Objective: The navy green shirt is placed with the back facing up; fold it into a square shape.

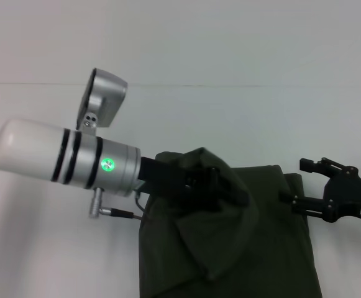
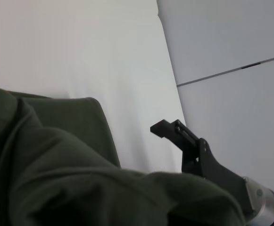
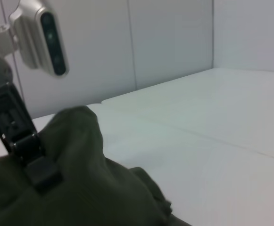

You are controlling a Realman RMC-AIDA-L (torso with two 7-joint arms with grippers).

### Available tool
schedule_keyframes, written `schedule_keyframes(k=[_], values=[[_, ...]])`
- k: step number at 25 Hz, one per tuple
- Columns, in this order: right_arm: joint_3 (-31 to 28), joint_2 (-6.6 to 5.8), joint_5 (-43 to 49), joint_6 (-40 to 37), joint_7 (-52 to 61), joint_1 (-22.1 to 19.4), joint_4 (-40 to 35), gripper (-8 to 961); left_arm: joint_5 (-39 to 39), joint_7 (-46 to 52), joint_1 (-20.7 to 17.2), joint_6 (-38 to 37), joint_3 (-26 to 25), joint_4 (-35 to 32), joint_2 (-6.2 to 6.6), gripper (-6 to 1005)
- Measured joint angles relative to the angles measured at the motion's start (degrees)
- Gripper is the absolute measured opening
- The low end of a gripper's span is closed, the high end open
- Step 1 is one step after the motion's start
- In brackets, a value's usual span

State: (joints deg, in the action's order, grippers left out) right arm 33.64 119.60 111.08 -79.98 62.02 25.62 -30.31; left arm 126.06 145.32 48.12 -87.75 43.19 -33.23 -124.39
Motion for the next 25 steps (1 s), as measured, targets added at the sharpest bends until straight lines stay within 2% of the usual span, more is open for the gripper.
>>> schedule_keyframes(k=[3,5,11,16,20,23,25], values=[[-1.66,0.01,0.00,-0.39,0.07,-0.87,-0.02,928,-2.71,-1.94,-0.09,1.28,0.57,2.71,0.13,72],[-3.07,0.01,0.00,-0.38,0.04,-1.54,-0.02,928,-7.24,-6.06,-0.63,1.66,0.50,5.07,0.36,76],[-9.04,0.01,0.00,-0.47,-0.25,-2.87,-0.02,928,-10.73,-10.76,-1.12,0.19,2.99,6.70,0.09,249],[-13.61,0.01,0.00,-2.14,0.22,-3.02,-0.02,928,-15.24,-14.26,-1.51,-1.70,2.89,8.03,0.36,421],[-16.21,-0.25,0.01,-7.79,2.23,-3.04,-0.34,928,-17.88,-19.62,-2.18,-9.85,2.59,7.33,0.59,618],[-15.96,-0.58,0.25,-11.55,4.35,-2.87,-1.25,928,-18.29,-23.32,-4.08,-14.65,2.44,5.38,1.27,752],[-14.31,-0.55,0.79,-15.24,5.10,-2.47,-2.27,928,-18.41,-27.70,-7.05,-16.45,1.62,3.01,2.05,825]])
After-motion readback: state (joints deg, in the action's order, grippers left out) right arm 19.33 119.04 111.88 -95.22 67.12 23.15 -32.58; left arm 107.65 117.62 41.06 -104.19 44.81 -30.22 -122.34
